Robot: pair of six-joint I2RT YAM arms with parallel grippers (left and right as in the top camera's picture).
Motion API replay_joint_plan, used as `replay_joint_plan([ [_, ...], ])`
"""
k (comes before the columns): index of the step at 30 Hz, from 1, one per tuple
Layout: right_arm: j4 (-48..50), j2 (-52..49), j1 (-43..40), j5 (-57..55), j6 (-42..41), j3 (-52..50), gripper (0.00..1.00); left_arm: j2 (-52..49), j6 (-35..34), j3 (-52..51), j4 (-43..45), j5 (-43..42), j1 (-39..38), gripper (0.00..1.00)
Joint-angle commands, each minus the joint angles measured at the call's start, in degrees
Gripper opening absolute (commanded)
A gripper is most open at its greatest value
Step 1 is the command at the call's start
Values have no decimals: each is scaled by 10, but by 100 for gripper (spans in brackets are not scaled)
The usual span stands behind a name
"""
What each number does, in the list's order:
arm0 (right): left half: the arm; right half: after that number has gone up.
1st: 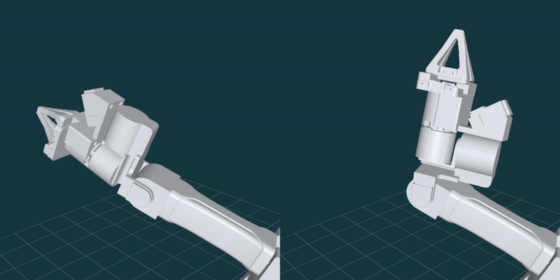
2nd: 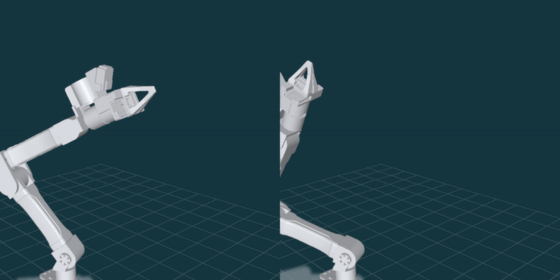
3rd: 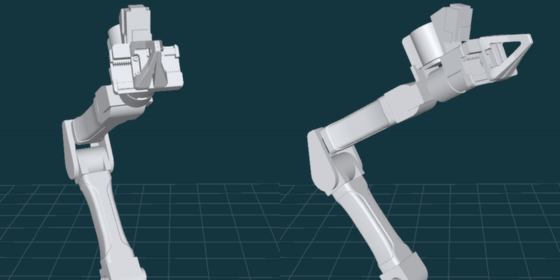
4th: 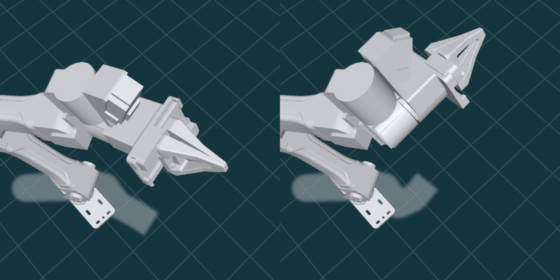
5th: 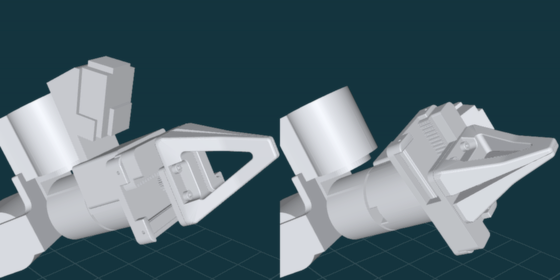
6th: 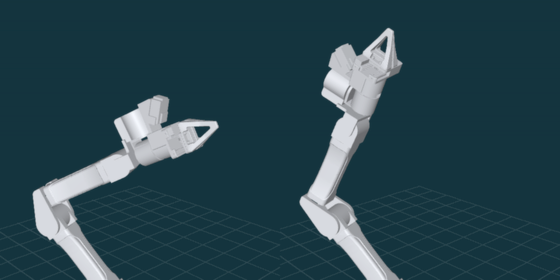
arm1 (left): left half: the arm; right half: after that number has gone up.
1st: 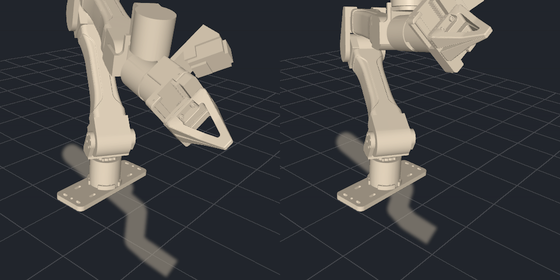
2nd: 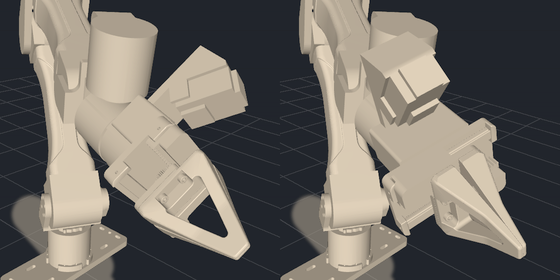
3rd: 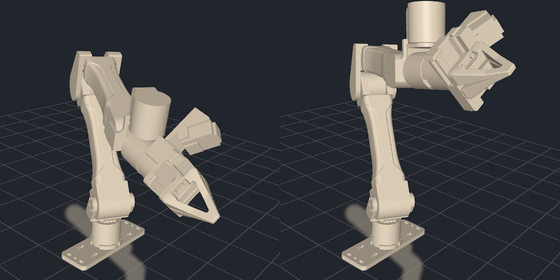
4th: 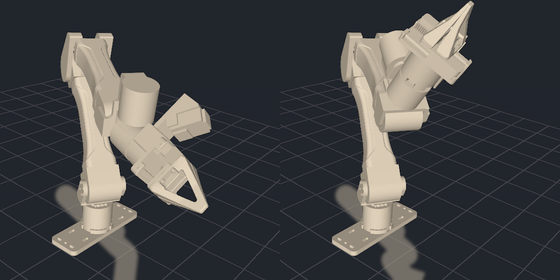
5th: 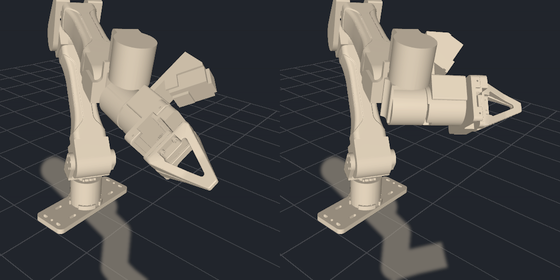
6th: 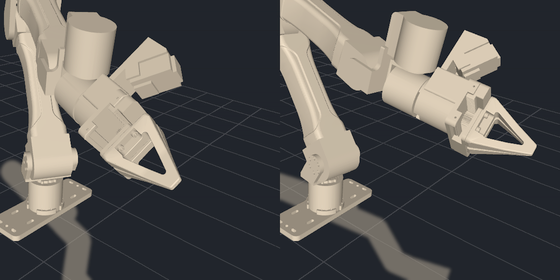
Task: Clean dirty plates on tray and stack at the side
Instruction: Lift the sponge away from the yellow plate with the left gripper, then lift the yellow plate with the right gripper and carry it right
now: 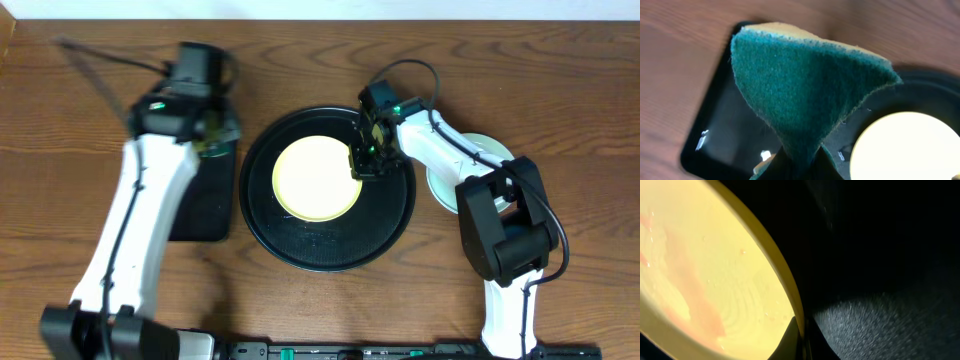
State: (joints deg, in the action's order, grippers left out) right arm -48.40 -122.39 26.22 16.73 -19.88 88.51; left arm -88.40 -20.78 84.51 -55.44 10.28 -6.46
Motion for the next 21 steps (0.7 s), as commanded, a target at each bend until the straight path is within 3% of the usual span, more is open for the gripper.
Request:
replay_joint_plan([
  [1, 2, 29, 16, -97, 43, 25, 1, 9, 10, 12, -21, -24, 39, 7],
  [10, 33, 125, 74, -334, 73, 27, 1, -37, 47, 10, -77, -69, 82, 7],
  [21, 74, 163, 181, -636, 107, 27, 1, -74, 46, 10, -71, -69, 93, 7],
])
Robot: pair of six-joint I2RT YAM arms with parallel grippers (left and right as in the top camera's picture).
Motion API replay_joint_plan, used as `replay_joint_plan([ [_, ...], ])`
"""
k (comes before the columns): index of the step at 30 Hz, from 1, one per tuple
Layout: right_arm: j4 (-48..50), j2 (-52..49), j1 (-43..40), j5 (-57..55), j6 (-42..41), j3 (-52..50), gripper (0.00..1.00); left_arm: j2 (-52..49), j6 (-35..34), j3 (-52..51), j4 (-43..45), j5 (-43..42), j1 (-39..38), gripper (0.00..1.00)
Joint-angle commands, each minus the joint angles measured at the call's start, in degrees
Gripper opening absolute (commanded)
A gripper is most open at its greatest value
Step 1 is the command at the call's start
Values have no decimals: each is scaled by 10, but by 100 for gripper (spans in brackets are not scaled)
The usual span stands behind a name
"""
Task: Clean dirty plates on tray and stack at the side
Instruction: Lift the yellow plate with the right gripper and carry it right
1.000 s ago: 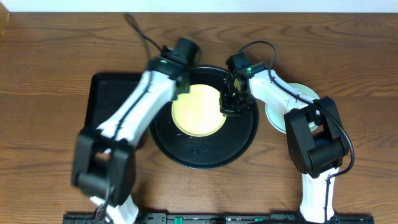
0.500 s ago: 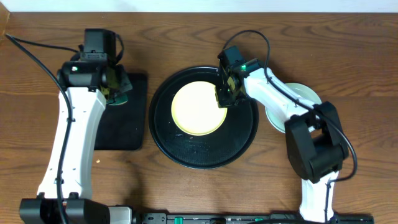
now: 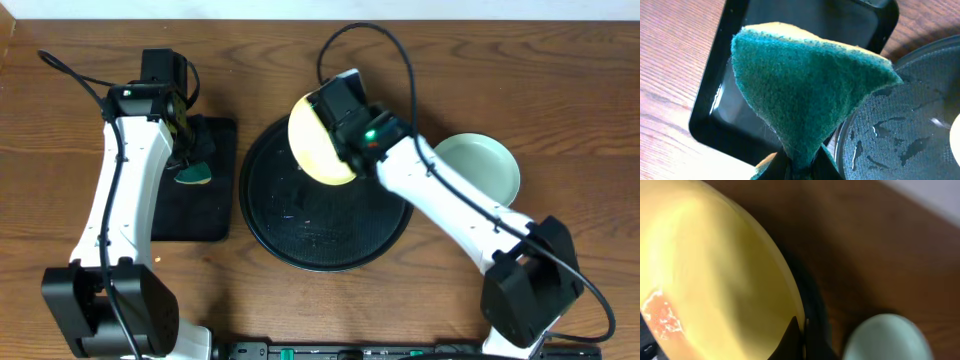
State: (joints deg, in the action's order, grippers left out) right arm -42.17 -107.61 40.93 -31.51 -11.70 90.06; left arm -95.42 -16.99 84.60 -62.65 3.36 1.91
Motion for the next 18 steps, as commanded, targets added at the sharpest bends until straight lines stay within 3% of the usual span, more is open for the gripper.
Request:
replay_joint_plan([
  [1, 18, 16, 45, -183, 29, 11, 1, -5, 8, 10, 1, 0, 12, 7],
  [11, 117, 16, 135, -466, 85, 11, 1, -5, 8, 10, 1, 0, 21, 8],
  [18, 158, 16, 154, -531, 131, 11, 1, -5, 8, 10, 1, 0, 21, 7],
])
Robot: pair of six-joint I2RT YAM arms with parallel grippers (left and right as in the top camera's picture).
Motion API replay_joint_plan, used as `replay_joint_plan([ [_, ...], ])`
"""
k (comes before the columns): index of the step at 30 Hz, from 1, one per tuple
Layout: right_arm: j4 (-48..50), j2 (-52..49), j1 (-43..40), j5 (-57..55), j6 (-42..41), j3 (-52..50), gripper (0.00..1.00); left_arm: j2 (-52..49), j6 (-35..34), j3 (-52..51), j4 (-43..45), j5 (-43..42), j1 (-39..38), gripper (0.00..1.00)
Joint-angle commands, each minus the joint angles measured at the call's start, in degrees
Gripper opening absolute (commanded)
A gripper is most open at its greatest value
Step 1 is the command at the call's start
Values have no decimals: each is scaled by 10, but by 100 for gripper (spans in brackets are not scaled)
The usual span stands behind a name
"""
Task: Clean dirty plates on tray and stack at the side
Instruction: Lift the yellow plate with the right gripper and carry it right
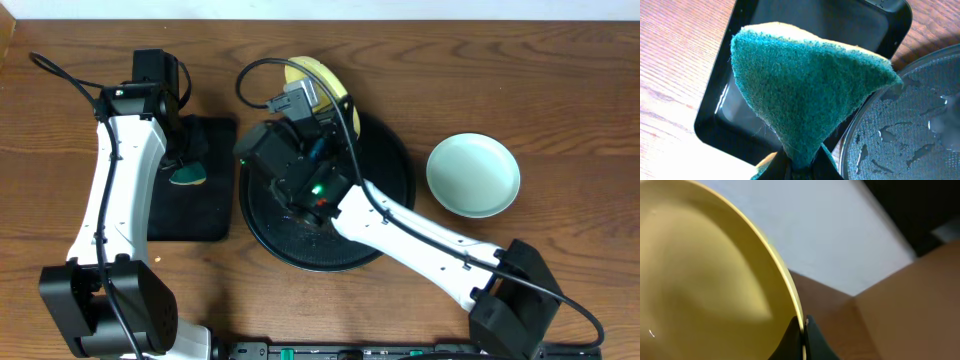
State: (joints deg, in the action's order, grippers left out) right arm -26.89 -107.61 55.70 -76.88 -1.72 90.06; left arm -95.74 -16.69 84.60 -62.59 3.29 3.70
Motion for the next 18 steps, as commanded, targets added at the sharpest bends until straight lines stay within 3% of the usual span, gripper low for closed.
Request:
replay_joint_plan([
  [1, 5, 16, 7, -77, 31, 11, 1, -2, 5, 10, 0, 1, 3, 7],
  [8, -37, 16, 2, 24, 21, 11, 1, -2, 5, 10, 0, 1, 3, 8],
  [14, -166, 16, -40, 263, -94, 11, 1, -2, 5, 10, 0, 1, 3, 7],
  [18, -206, 21, -92, 469, -101, 11, 1, -2, 5, 10, 0, 1, 3, 8],
])
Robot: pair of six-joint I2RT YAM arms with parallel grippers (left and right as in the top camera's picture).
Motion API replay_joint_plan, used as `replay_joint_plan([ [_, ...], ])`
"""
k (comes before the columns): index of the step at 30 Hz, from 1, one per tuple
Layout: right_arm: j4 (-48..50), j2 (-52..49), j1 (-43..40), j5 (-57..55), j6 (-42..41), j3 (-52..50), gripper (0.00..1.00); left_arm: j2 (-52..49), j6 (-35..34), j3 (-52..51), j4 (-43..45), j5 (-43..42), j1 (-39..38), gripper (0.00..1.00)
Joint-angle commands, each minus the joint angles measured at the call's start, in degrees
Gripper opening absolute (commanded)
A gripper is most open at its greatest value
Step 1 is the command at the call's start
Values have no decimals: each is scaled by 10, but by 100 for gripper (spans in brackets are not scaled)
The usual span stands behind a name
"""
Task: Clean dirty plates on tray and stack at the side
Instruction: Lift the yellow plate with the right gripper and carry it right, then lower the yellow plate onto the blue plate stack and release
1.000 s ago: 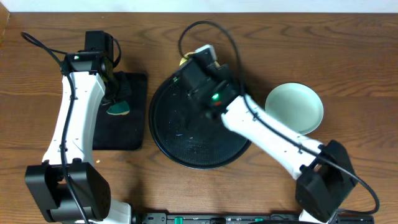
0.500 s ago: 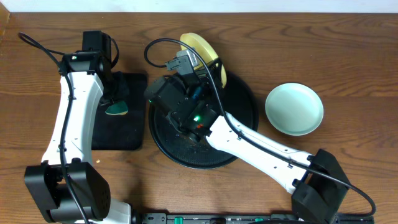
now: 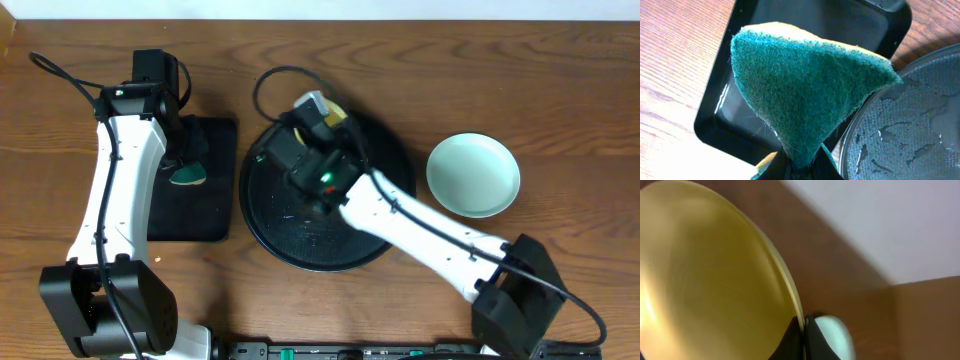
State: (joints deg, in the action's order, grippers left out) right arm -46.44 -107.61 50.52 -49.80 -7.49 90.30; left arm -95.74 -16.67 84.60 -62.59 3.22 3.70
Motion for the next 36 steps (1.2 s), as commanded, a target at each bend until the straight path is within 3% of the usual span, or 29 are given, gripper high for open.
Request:
replay_joint_plan([
  [1, -14, 27, -57, 254, -43, 9, 1, -2, 5, 10, 0, 2, 3, 7],
  [6, -18, 67, -158, 486, -24, 9, 1, -2, 5, 10, -1, 2, 2, 8],
  [11, -52, 104, -281, 609, -5, 9, 1, -2, 5, 10, -2, 2, 2, 8],
  [21, -128, 110, -516, 586, 20, -35, 1, -2, 5, 10, -2, 2, 2, 7],
  [27, -50, 110, -605, 573, 20, -145, 1, -2, 5, 10, -2, 2, 2, 7],
  [36, 64, 110, -651, 560, 20, -263, 1, -2, 5, 9, -2, 2, 3, 7],
])
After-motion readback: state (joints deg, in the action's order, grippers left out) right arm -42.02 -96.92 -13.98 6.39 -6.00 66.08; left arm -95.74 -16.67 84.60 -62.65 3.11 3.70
